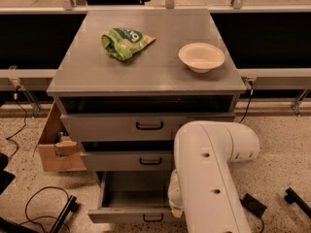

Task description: Open bottom drawer

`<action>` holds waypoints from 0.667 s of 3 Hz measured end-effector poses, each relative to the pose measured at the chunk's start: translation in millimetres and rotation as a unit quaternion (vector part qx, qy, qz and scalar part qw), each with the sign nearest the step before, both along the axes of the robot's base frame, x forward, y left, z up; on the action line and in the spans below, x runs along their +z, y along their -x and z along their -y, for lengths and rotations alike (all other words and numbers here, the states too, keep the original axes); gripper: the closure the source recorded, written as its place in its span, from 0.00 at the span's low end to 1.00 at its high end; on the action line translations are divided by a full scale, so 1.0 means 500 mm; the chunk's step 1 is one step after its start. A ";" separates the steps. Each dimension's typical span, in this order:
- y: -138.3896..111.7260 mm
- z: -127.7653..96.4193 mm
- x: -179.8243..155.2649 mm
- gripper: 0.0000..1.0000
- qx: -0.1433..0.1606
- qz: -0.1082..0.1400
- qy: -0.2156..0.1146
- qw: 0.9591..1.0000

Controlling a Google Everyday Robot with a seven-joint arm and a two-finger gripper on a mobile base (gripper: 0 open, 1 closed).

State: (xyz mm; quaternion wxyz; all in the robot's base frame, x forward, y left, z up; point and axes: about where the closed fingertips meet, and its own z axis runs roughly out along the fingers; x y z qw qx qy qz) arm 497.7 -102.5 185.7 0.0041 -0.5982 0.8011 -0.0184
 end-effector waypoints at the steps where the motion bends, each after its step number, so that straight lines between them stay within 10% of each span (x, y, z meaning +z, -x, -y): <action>1: 0.002 0.000 -0.002 0.87 0.000 -0.001 0.000 1.000; 2: 0.002 0.000 -0.002 0.63 0.000 -0.001 0.000 1.000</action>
Offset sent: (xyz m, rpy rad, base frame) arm -0.0012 0.0000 -0.0010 -0.0003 0.0023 0.0004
